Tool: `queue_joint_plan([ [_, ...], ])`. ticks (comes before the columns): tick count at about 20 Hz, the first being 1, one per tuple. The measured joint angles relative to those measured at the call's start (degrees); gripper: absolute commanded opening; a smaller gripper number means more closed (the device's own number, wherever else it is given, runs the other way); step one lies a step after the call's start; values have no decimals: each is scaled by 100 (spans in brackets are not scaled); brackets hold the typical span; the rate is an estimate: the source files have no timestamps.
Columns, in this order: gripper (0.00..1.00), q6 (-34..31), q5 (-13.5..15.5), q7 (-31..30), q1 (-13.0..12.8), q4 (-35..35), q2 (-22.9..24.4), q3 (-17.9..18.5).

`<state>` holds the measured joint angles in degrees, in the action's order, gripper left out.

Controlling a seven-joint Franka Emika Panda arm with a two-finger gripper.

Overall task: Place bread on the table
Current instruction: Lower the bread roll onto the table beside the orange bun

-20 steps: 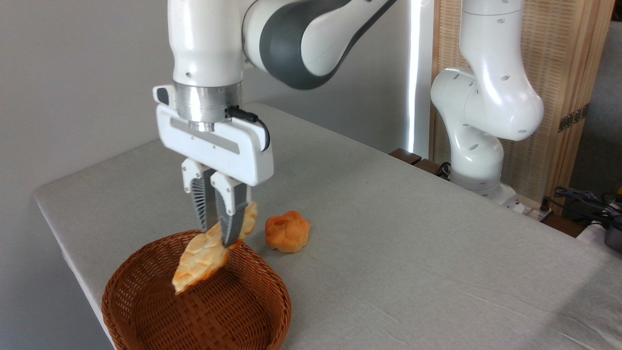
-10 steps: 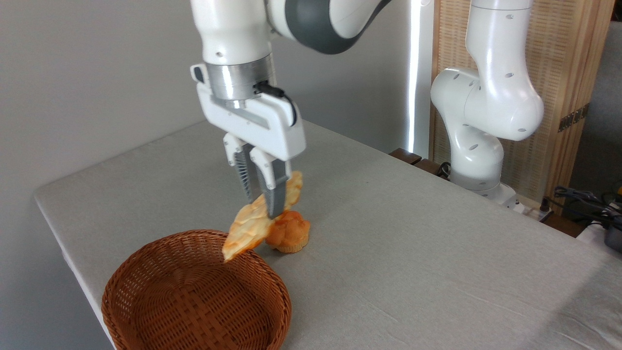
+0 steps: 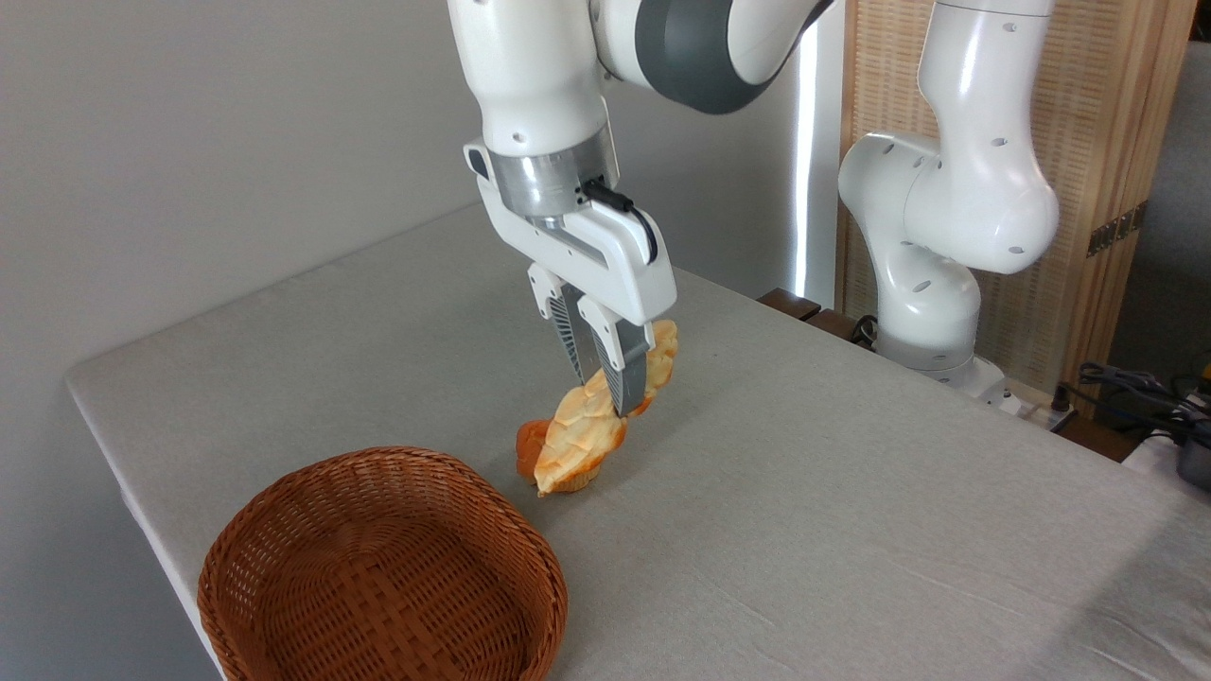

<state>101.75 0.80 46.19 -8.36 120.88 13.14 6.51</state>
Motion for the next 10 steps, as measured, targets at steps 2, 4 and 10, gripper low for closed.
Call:
queue_joint_plan([
  [2,91,0,0,44,0,46,0,0],
  [4,100,-1,0,90,1,95,-3,9],
  [10,100,141,0,115,1,148,-74,56],
])
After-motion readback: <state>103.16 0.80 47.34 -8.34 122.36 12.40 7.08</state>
